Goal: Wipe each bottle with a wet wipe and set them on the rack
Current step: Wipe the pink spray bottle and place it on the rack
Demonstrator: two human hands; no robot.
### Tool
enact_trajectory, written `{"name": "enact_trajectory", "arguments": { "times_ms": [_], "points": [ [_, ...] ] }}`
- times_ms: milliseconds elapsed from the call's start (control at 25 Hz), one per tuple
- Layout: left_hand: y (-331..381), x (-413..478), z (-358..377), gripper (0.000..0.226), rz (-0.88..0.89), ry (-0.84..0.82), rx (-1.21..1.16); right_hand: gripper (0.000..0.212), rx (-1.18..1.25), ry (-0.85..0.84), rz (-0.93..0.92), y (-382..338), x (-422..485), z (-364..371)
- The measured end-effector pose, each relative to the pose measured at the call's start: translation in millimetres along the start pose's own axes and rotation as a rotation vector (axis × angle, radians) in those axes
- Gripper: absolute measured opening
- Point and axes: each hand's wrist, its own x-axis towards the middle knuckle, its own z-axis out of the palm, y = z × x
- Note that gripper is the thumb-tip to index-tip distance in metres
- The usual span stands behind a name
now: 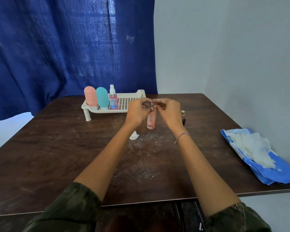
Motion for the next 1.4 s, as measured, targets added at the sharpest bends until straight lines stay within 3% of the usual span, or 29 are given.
{"name": "enact_trajectory", "arguments": {
  "times_ms": [160, 320, 520, 840, 960, 1120, 1400],
  "points": [
    [-15, 2, -18, 0.026, -0.034, 0.056, 0.031, 0.03, 0.204, 0.046, 0.011, -3, -11, 30],
    [-27, -1, -26, 0.026, -0.089, 0.109, -0.013, 0.02, 0.295, 0.045, -0.039, 6, -26, 51],
    [-38, -2, -23, 0.026, -0.097, 0.134, -0.091, 0.01, 0.262, -0.157, -0.142, 19, -39, 71],
    [-64, -4, -16, 0.029, -0.042, 0.141, -0.167, 0.034, -0.044, -0.364, -0.247, 26, -39, 86],
    [-67, -5, -16, 0.025, -0.018, 0.132, -0.206, 0.033, -0.009, -0.331, -0.222, 25, -39, 83],
    [-68, -2, -17, 0.021, -0.022, 0.087, -0.263, 0.028, 0.26, -0.245, -0.059, 26, -34, 69],
    [-68, -2, -18, 0.016, -0.035, 0.067, -0.309, 0.014, 0.574, 0.112, 0.223, 33, -26, 49]
  ]
}}
